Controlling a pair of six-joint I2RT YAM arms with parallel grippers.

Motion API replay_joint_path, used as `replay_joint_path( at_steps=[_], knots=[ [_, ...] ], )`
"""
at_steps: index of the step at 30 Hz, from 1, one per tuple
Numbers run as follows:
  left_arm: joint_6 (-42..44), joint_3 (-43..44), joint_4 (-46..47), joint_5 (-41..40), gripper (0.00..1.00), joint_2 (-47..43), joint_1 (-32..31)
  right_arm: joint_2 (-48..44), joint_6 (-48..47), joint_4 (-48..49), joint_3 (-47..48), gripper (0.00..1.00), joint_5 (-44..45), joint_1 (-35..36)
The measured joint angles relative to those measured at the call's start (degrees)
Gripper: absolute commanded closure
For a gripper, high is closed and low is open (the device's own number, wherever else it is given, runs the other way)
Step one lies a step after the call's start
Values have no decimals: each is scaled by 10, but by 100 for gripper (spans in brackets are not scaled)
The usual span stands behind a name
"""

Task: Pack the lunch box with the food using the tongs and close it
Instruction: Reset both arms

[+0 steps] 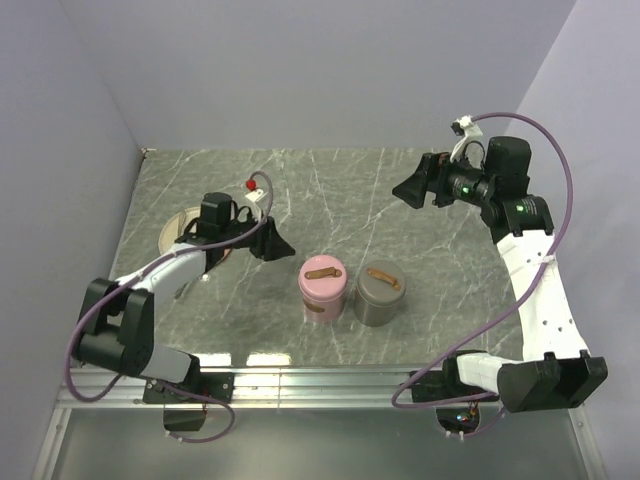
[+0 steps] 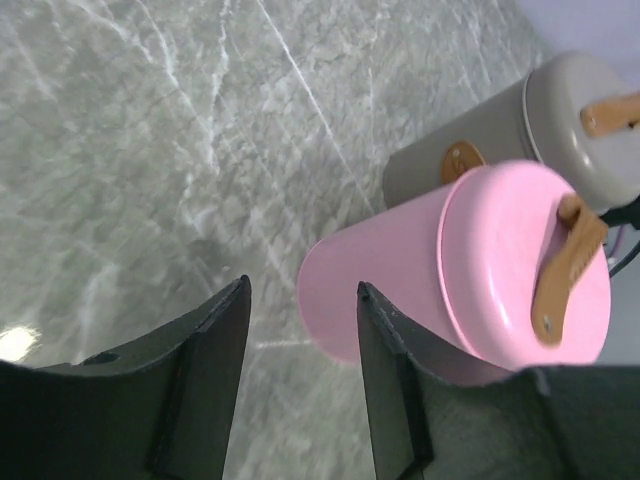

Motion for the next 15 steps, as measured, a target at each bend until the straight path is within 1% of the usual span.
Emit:
replay_joint_path(
  at_steps=[3,9,15],
  knots=[
    [-43,6,30,-7,48,31,-25,3,7,4,0,0,-9,-11],
    [-71,-1,63,-16,47,37,-81,8,19,12,0,0,-21,-19],
    [-71,-5,63,-18,47,37,-90,14,23,16,0,0,-31,-19]
  ],
)
